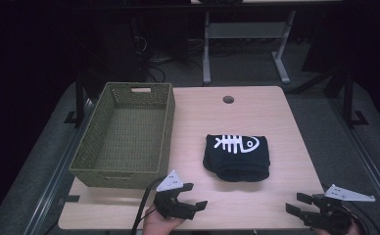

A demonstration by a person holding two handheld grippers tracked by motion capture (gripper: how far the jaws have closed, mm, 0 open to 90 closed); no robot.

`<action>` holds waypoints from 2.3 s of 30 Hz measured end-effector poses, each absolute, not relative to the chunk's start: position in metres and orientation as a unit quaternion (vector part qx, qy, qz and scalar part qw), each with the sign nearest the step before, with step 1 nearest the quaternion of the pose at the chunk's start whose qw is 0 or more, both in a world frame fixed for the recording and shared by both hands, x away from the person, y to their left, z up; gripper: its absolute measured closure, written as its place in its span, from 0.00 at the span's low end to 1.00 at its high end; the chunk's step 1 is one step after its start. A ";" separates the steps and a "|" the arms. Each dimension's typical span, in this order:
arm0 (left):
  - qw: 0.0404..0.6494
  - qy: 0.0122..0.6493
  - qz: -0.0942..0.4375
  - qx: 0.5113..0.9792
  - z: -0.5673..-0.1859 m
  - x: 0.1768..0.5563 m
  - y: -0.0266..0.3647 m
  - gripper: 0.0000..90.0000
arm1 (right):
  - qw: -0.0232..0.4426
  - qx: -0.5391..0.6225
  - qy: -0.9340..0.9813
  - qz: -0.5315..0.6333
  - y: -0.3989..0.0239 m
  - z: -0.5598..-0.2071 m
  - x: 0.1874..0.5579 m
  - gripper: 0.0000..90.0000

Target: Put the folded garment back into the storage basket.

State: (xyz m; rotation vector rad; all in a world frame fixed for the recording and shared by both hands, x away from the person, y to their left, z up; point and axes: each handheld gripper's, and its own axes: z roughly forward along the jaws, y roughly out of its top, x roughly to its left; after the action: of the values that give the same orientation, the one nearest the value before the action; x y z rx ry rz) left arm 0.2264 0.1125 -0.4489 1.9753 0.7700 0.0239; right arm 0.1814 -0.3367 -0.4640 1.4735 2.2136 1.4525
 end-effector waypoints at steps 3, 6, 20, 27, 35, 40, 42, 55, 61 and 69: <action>0.489 0.319 0.005 0.812 -0.449 0.228 0.111 0.23 | 0.055 0.486 0.727 0.482 -0.337 -0.462 0.183 0.28; 0.487 0.322 0.005 0.812 -0.448 0.233 0.108 0.23 | 0.050 0.487 0.722 0.488 -0.338 -0.457 0.188 0.28; 0.495 0.330 0.008 0.804 -0.437 0.257 0.091 0.22 | 0.048 0.474 0.732 0.487 -0.330 -0.443 0.217 0.26; 0.495 0.336 0.009 0.801 -0.434 0.271 0.083 0.22 | 0.045 0.465 0.740 0.484 -0.324 -0.432 0.235 0.26; 0.496 0.355 0.014 0.792 -0.431 0.288 0.078 0.21 | 0.033 0.456 0.754 0.472 -0.316 -0.421 0.259 0.26; 0.499 0.376 0.012 0.781 -0.433 0.301 0.071 0.21 | 0.022 0.454 0.760 0.465 -0.310 -0.418 0.276 0.26; 0.497 0.385 0.016 0.778 -0.433 0.307 0.068 0.22 | 0.019 0.457 0.760 0.462 -0.309 -0.419 0.284 0.26; 0.461 0.442 0.040 0.769 -0.445 0.344 0.056 0.23 | -0.002 0.483 0.758 0.438 -0.307 -0.432 0.334 0.26; 0.439 0.465 0.029 0.769 -0.458 0.361 0.052 0.23 | -0.014 0.510 0.758 0.406 -0.298 -0.448 0.359 0.26; 0.420 0.483 0.011 0.768 -0.470 0.368 0.050 0.21 | -0.024 0.536 0.748 0.390 -0.290 -0.466 0.369 0.30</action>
State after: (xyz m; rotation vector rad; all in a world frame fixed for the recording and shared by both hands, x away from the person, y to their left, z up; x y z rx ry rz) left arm 0.3681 0.0504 -0.4700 1.9259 1.2097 0.0269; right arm 0.3693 -0.2902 -0.4663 1.7100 2.3871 1.2433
